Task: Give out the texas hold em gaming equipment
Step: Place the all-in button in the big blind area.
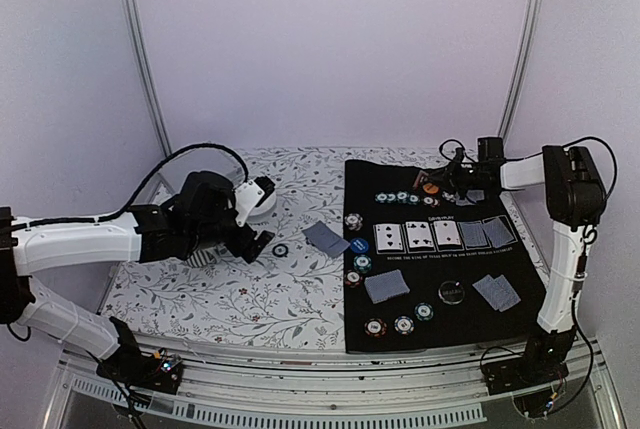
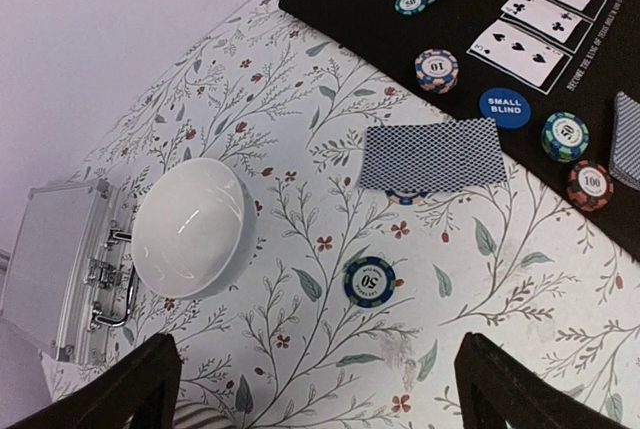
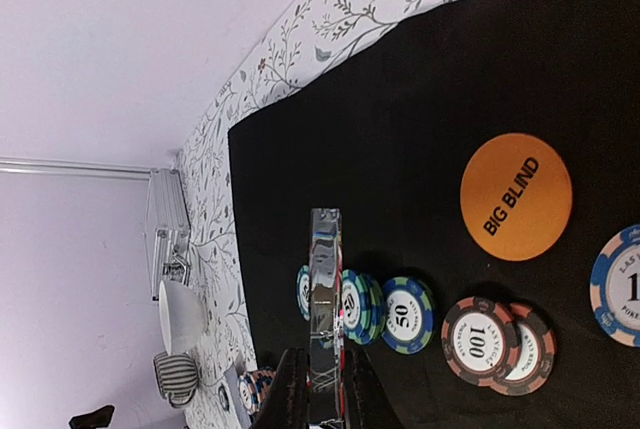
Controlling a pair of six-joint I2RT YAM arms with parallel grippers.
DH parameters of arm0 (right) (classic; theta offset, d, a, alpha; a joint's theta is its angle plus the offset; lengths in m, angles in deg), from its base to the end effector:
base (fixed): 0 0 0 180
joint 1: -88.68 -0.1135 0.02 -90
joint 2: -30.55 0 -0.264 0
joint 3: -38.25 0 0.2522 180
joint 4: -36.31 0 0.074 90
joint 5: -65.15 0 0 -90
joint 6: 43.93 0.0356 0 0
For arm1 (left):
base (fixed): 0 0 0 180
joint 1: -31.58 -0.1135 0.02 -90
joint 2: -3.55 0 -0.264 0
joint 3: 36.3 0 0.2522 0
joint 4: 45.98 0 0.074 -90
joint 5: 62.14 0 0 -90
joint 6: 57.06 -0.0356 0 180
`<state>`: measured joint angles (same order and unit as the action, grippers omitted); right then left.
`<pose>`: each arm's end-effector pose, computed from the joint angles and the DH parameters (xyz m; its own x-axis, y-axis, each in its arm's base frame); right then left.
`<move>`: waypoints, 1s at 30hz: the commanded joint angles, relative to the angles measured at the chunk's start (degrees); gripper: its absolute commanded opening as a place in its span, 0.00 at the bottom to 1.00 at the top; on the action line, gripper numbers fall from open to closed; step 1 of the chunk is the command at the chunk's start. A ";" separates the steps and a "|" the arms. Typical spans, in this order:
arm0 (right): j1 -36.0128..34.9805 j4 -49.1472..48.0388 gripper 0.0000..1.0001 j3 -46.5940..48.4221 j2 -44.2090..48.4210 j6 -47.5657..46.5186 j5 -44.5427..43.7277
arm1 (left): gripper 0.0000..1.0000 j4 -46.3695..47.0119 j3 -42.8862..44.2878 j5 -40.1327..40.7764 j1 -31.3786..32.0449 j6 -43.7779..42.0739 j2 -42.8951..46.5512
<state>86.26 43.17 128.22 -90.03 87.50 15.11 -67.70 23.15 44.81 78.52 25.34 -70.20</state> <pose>0.4504 0.0419 0.1507 -0.8141 0.4732 -0.3365 -0.0039 0.5750 0.8181 0.1973 -0.1960 0.2411 -0.3268 0.5351 -0.7790 0.5863 0.7613 0.2769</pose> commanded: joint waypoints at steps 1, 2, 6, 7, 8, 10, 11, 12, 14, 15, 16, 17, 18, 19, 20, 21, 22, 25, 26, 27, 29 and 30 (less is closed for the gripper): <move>1.05 -1.55 0.02 2.64 -2.72 1.60 -2.86 | 0.98 2.30 -0.85 -0.74 -1.41 -0.80 1.40; 1.27 -1.54 0.02 2.96 -3.04 1.56 -3.37 | 0.98 2.35 -0.91 -1.05 -1.43 -0.83 1.61; 2.52 -0.67 0.02 6.22 -5.58 1.76 -4.00 | 0.98 2.52 -1.13 -1.52 -1.49 -0.76 1.77; 2.77 -0.26 0.02 7.31 -6.28 1.84 -3.89 | 0.98 2.52 -1.13 -1.49 -1.57 -0.79 1.77; 3.04 0.07 0.02 8.51 -6.67 1.89 -3.85 | 0.98 2.48 -1.13 -1.45 -1.55 -0.86 1.74; 3.64 0.35 0.02 9.04 -6.84 2.11 -4.24 | 0.98 2.39 -1.21 -1.19 -1.59 -0.85 1.56; 4.10 0.39 0.02 9.05 -6.60 2.16 -4.69 | 0.98 2.35 -1.26 -1.09 -1.56 -0.91 1.47; 4.61 0.39 0.02 8.97 -6.38 2.16 -5.25 | 0.98 2.35 -1.30 -0.96 -1.54 -0.88 1.36; 6.04 0.39 0.02 9.11 -6.03 2.17 -6.01 | 0.98 2.35 -1.24 -0.94 -1.55 -0.92 1.13; 6.58 0.45 0.02 9.20 -6.06 2.16 -6.16 | 0.98 2.30 -1.22 -1.00 -1.54 -0.97 0.94; 7.17 0.52 0.02 9.34 -6.29 2.30 -6.35 | 0.98 2.23 -1.10 -1.04 -1.51 -0.95 0.80; 7.62 0.68 0.02 9.66 -6.63 2.41 -6.32 | 0.98 2.17 -0.98 -1.07 -1.52 -1.03 0.65; 7.90 0.92 0.02 10.11 -7.12 2.36 -6.31 | 0.98 2.09 -0.89 -1.05 -1.60 -1.06 0.57; 8.09 1.27 0.02 10.70 -7.77 2.34 -6.08 | 0.98 2.09 -0.91 -1.04 -1.60 -1.14 0.48; 8.19 1.70 0.02 11.56 -8.55 2.30 -5.83 | 0.98 2.08 -0.95 -1.04 -1.64 -1.21 0.48; 8.22 1.99 0.02 12.43 -9.32 2.22 -5.68 | 0.98 2.08 -0.95 -0.96 -1.60 -1.26 0.46; 8.27 2.65 0.03 13.49 -10.20 2.17 -5.26 | 0.98 2.09 -1.02 -0.96 -1.67 -1.22 0.47; 8.30 3.07 0.04 15.26 -11.84 2.85 -4.79 | 0.98 2.01 -1.04 -1.08 -1.61 -1.27 0.41; 8.26 3.04 0.06 15.43 -12.14 3.06 -4.79 | 0.98 1.95 -1.04 -1.00 -1.59 -1.32 0.32; 8.28 3.13 0.07 15.55 -12.43 3.32 -4.85 | 0.98 1.94 -0.98 -0.96 -1.62 -1.42 0.21; 8.26 3.29 0.09 15.58 -12.58 3.39 -4.83 | 0.98 1.75 -0.88 -0.89 -1.59 -1.43 0.07; 8.29 3.49 0.10 15.56 -12.58 3.20 -4.89 | 0.98 1.74 -0.87 -0.95 -1.60 -1.42 0.02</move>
<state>94.89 45.92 142.44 -101.35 90.25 9.73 -66.44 22.58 43.93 77.62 24.43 -69.59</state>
